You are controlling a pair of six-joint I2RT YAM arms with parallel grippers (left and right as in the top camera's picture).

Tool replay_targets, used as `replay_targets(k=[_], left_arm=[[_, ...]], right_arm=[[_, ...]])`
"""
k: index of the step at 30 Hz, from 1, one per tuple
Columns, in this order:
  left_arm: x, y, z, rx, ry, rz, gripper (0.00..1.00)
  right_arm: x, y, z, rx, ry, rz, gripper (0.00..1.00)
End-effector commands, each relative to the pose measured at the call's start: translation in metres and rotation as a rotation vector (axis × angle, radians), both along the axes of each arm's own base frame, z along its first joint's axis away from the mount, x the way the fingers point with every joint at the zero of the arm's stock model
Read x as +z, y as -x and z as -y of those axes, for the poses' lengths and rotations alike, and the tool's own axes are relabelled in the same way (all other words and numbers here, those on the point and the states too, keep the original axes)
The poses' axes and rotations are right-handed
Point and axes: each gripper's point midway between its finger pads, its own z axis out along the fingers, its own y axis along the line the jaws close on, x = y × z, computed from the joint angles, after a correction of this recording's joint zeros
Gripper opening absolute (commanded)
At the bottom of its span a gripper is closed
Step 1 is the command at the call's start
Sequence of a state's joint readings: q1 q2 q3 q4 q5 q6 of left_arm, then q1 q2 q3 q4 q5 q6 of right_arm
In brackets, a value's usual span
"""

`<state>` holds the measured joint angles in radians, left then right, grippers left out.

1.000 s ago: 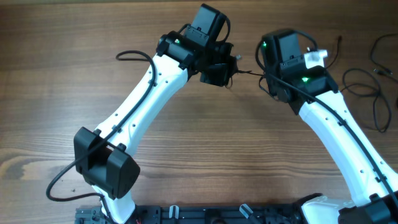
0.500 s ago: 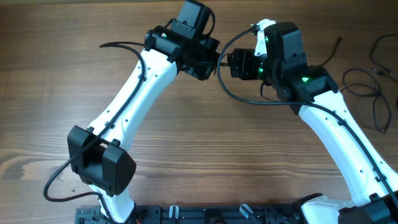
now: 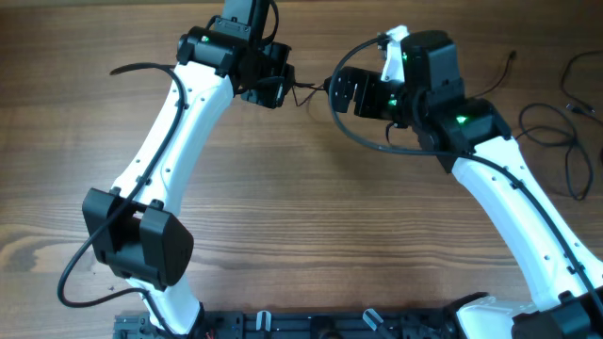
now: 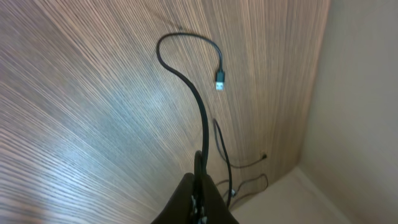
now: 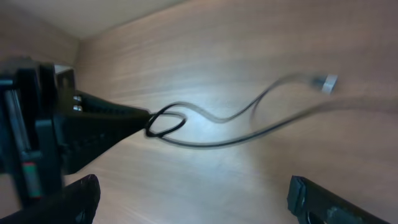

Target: Untangle cables

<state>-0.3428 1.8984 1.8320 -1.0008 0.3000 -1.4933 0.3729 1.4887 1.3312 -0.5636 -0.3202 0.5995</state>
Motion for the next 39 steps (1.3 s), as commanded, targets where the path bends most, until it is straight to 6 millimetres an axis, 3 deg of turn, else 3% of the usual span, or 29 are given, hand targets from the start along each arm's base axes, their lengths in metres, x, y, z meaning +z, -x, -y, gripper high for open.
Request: replay_targets(k=[1,2,4,6,9,17,19,21,23,24,28,32,39], left_arm=[[0.006,0.001,0.012,-0.05,0.073,0.0,0.04],[0.006,0.002,0.013,-0.047,0.085,-0.008,0.04],[0.006,0.003,0.014,-0.043,0.092,-0.015,0.04],[0.007,0.004,0.015,-0.048,0.101,-0.018,0.04],[0.01,0.008,0.022,-0.069,0.142,-0.033,0.04],[0.015,0.022,0.029,-0.108,0.175,-0.067,0.04],[0.016,0.023,0.031,-0.125,0.172,-0.059,0.04],[0.016,0.025,0.034,-0.134,0.171,-0.058,0.04],[0.015,0.027,0.036,-0.141,0.169,-0.061,0.04],[0.015,0.028,0.038,-0.144,0.169,-0.063,0.04],[0.015,0.032,0.045,-0.161,0.168,-0.063,0.04],[0.016,0.033,0.047,-0.166,0.169,-0.06,0.04],[0.016,0.033,0.047,-0.166,0.17,-0.06,0.04]], right_arm=[[0.0,0.019,-0.026,-0.137,-0.288,-0.316,0.85],[0.0,0.02,-0.027,-0.224,-0.363,-0.409,0.65],[0.0,0.019,-0.026,-0.327,-0.434,-0.492,0.48],[-0.003,0.01,-0.017,-0.457,-0.47,-0.522,0.45],[-0.007,0.003,-0.008,-0.555,-0.476,-0.518,0.33],[-0.026,-0.004,-0.01,-0.568,-0.445,-0.538,0.04],[-0.026,-0.003,-0.012,-0.565,-0.442,-0.539,0.05],[-0.026,-0.004,-0.013,-0.559,-0.444,-0.534,0.15],[-0.023,-0.006,-0.014,-0.551,-0.451,-0.52,0.31],[-0.022,-0.007,-0.015,-0.546,-0.454,-0.512,0.32],[-0.017,-0.01,-0.017,-0.523,-0.459,-0.485,0.29],[-0.018,-0.01,-0.017,-0.524,-0.457,-0.487,0.04],[-0.018,-0.008,-0.021,-0.511,-0.449,-0.483,0.09]])
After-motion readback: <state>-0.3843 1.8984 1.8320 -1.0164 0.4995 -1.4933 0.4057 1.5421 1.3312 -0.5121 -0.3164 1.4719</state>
